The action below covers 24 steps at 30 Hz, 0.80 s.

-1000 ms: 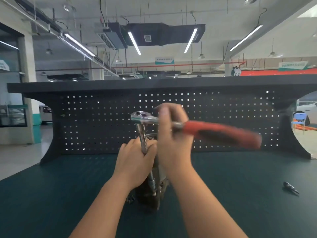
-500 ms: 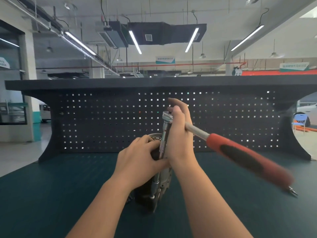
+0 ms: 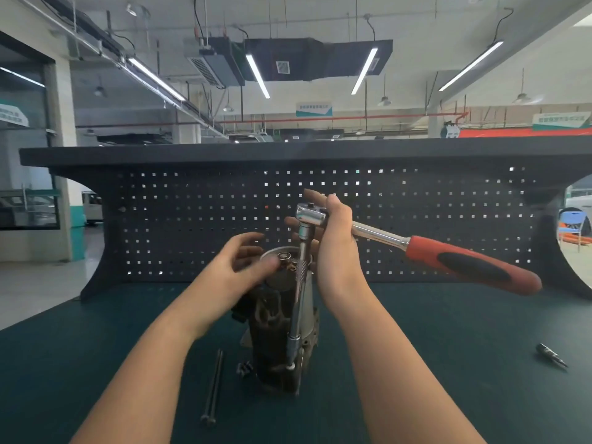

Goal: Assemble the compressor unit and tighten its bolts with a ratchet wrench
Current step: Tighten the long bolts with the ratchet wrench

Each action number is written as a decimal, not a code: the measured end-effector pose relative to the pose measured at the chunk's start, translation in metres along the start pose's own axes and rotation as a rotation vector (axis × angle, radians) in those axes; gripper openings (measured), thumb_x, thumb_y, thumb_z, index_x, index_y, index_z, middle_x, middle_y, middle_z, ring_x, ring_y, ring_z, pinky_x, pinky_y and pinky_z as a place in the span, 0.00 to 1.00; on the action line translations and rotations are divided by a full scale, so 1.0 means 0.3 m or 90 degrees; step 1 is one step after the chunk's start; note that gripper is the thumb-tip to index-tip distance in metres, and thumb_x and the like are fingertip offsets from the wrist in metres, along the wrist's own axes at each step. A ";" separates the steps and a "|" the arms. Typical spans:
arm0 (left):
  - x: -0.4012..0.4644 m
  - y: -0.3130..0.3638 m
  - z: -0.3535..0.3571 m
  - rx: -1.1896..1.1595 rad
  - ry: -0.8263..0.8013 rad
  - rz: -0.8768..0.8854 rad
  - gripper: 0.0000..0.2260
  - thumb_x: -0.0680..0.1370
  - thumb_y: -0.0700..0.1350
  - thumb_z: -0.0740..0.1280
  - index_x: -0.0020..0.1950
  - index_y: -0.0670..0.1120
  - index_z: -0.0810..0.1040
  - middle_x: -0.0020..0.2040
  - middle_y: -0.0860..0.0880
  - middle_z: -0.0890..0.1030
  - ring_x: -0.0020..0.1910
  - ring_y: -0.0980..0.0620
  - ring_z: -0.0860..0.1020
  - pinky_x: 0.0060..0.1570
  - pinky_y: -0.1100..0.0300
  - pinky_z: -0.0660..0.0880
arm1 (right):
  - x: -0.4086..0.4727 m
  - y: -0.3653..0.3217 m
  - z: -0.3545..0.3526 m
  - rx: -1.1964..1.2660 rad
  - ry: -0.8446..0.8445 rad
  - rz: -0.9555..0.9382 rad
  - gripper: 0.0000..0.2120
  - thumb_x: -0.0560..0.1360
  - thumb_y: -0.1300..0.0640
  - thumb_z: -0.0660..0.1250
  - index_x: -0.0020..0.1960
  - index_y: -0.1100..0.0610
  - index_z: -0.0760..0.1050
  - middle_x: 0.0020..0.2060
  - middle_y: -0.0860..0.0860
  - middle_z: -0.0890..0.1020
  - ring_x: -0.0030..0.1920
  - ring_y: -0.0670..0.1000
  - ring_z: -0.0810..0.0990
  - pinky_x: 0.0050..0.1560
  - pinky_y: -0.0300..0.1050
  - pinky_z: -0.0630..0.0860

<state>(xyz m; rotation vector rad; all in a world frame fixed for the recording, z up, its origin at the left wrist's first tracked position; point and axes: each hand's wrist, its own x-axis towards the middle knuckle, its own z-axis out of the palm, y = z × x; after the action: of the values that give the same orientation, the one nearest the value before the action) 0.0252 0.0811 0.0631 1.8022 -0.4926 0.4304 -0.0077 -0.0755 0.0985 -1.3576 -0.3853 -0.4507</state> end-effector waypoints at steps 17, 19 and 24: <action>0.007 -0.146 0.142 -0.601 -0.012 -0.221 0.19 0.70 0.59 0.64 0.49 0.50 0.87 0.51 0.43 0.85 0.46 0.46 0.85 0.41 0.55 0.79 | 0.014 0.035 -0.001 0.214 0.057 -0.029 0.33 0.80 0.41 0.42 0.48 0.58 0.82 0.34 0.59 0.84 0.39 0.56 0.82 0.34 0.39 0.76; 0.003 -0.135 0.151 -0.612 -0.023 -0.210 0.19 0.70 0.57 0.63 0.49 0.49 0.87 0.49 0.42 0.86 0.43 0.46 0.85 0.37 0.56 0.81 | 0.008 0.041 0.006 0.192 0.072 -0.038 0.34 0.80 0.41 0.42 0.46 0.59 0.82 0.32 0.58 0.84 0.37 0.56 0.82 0.33 0.39 0.76; 0.001 -0.126 0.181 -0.586 -0.046 -0.221 0.20 0.69 0.60 0.62 0.43 0.48 0.88 0.45 0.43 0.86 0.40 0.47 0.84 0.42 0.55 0.77 | -0.005 0.039 -0.003 0.159 0.109 -0.049 0.36 0.79 0.39 0.42 0.41 0.59 0.82 0.30 0.57 0.83 0.37 0.58 0.83 0.38 0.43 0.74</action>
<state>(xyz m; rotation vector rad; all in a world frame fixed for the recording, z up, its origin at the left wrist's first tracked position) 0.0480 0.0384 0.0181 0.9723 -0.3305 -0.1119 -0.0027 -0.0745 0.0878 -1.0570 -0.3414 -0.5593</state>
